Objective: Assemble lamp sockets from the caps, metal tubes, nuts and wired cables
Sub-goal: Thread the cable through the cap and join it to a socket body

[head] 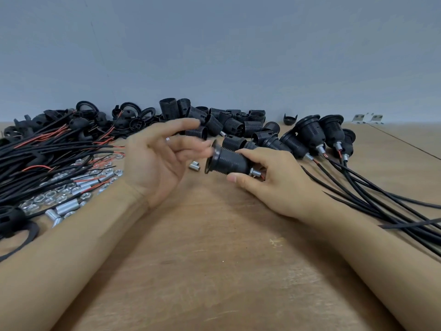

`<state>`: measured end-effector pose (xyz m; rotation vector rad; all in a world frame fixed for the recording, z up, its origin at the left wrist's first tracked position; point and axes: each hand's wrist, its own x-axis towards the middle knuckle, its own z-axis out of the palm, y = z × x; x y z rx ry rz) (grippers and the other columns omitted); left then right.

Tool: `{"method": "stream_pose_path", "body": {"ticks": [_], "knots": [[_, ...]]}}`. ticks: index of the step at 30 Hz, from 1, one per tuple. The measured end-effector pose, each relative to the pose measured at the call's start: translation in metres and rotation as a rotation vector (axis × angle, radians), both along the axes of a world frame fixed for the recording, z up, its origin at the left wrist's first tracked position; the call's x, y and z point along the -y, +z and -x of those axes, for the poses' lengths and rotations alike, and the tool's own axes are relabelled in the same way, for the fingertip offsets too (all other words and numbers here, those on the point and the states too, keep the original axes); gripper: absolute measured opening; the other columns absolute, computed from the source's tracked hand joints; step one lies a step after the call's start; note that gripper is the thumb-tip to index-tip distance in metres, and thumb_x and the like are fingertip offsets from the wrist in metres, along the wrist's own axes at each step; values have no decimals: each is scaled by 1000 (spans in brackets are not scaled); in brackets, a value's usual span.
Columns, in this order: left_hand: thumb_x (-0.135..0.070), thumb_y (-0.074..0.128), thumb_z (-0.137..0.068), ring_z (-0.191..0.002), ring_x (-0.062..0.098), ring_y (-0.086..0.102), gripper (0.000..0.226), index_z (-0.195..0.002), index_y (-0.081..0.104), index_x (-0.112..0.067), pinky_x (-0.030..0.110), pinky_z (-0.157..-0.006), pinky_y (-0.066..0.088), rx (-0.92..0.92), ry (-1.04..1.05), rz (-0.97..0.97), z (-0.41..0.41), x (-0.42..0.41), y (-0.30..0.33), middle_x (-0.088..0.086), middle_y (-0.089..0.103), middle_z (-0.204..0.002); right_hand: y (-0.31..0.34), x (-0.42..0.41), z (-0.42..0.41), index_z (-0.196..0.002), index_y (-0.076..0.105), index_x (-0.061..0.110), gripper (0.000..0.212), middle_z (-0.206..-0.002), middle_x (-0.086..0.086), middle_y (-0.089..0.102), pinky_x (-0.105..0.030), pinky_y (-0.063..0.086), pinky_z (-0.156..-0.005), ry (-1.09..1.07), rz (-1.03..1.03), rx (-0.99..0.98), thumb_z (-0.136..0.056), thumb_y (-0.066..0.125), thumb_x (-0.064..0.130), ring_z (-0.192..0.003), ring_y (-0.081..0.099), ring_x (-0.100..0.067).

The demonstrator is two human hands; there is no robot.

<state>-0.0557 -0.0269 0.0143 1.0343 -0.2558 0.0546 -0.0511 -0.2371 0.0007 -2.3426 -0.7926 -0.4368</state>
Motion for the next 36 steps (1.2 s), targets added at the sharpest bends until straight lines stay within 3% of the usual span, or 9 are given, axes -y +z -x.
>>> {"method": "stream_pose_path", "body": {"ticks": [2,5,9,13,15,19,25,31,36], "knots": [[-14,52,-89,-59,23,65,18,-91,67,-5,36,-88,56,-28,126,-19,-4,-1,-1,7,63,-58,1,0,-1,-104,68,12,29,-90,-3,67,-40,46,-81,-4,-17,-10,-89,69,37,-86,59,-17],[-17,54,-92,-102,20,70,20,-106,66,-10,32,-94,53,6,104,-232,-6,7,-13,10,75,-104,0,-1,0,-104,68,10,30,-90,-4,68,-37,45,-80,1,-13,-4,-88,70,35,-86,59,-18],[-11,47,-104,-102,-8,61,31,-112,59,-38,16,-91,47,290,156,-950,-2,12,-30,-20,71,-107,-1,-1,0,-102,69,11,26,-88,-3,68,-34,43,-79,-27,-5,-18,-87,71,33,-83,58,-16],[-8,58,-97,-116,-2,57,37,-124,60,-32,21,-104,43,290,235,-1081,-4,1,-30,-17,65,-122,-1,1,-2,-101,69,14,24,-88,-2,67,-34,45,-78,-72,-44,-10,-88,71,33,-83,58,-17],[-23,65,-91,-114,-2,51,32,-122,64,-31,13,-101,36,405,367,-1270,-7,-9,-27,-19,62,-119,0,1,-2,-100,69,14,24,-87,-1,67,-33,44,-77,-81,-37,-1,-88,70,35,-83,58,-16],[-54,69,-80,-120,11,51,45,-117,71,-28,34,-105,40,461,241,-1577,-7,-18,-24,-12,66,-123,-1,1,-2,-100,68,15,25,-89,-1,67,-38,46,-80,-80,6,-16,-89,68,38,-84,58,-17],[-35,80,-78,-104,8,61,11,-86,74,-32,34,-91,49,422,246,-1446,-11,-14,-25,-13,69,-106,-1,1,-3,-101,68,15,26,-90,-1,67,-39,46,-81,-78,7,-18,-89,68,37,-85,58,-16],[-42,89,-63,-86,-4,58,36,-88,63,-35,23,-75,45,184,248,-1325,-10,-16,-24,-14,66,-96,-1,1,-3,-106,68,17,27,-93,0,68,-38,46,-83,-80,-7,-23,-88,69,37,-88,58,-15],[-40,81,-59,-90,12,66,63,-116,68,-18,27,-88,50,-11,225,-580,-9,-11,-13,4,73,-102,-1,0,-3,-111,67,18,28,-97,-1,67,-39,46,-85,-61,-42,-19,-88,70,34,-92,59,-18]]}}
